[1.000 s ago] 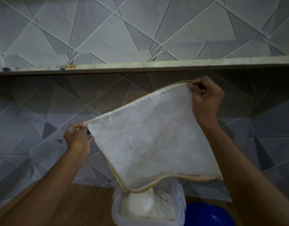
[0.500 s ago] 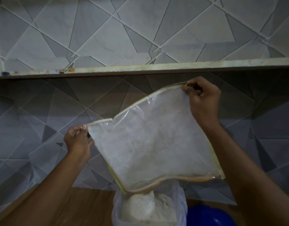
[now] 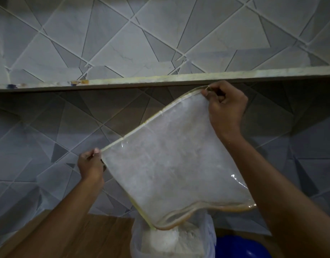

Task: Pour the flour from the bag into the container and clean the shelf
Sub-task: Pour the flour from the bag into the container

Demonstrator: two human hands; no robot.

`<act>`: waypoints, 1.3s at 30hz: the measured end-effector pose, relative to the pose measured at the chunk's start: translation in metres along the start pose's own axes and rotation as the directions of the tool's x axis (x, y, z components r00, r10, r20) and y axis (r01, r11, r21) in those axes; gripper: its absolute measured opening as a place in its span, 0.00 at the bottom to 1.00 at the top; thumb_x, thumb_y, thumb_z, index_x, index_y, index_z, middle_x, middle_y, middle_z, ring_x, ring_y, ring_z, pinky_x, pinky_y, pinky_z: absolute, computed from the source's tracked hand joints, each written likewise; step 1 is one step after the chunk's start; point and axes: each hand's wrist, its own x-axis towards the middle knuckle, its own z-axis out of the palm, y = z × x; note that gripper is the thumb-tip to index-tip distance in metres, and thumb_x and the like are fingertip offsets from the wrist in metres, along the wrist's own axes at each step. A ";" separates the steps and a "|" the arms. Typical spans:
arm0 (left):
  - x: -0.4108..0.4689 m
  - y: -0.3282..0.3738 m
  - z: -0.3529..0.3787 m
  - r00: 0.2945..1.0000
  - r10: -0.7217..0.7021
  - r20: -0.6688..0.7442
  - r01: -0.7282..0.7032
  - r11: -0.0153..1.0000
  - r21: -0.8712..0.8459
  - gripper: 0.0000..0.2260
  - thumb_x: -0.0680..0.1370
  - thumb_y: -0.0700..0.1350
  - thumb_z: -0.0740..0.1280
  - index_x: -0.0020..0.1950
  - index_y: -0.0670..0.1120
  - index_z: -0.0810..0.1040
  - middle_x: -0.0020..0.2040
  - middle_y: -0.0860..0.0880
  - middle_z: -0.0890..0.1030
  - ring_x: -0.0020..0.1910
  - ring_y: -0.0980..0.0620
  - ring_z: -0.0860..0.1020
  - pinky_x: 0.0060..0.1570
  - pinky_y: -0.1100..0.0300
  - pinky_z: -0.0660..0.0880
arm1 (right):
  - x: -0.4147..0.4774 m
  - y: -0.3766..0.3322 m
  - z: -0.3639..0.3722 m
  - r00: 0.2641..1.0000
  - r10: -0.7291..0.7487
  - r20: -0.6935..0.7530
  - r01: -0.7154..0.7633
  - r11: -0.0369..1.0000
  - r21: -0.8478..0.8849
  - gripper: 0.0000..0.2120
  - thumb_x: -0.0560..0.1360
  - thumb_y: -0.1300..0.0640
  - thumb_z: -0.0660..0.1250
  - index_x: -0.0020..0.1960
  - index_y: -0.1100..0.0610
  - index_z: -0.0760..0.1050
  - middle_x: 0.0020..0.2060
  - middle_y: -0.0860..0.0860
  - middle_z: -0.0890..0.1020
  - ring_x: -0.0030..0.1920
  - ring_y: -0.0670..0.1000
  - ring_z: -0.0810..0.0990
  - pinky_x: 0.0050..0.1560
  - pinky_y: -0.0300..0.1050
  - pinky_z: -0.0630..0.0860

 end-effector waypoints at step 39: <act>-0.004 0.014 0.006 0.964 0.243 0.108 -0.256 0.957 0.133 0.02 0.80 0.36 0.67 0.50 0.41 0.75 0.37 0.50 0.75 0.34 0.54 0.73 0.33 0.62 0.73 | -0.005 0.015 -0.003 0.998 0.066 -0.001 -0.065 0.992 0.112 0.02 0.73 0.66 0.73 0.42 0.64 0.80 0.35 0.47 0.81 0.37 0.39 0.78 0.41 0.34 0.76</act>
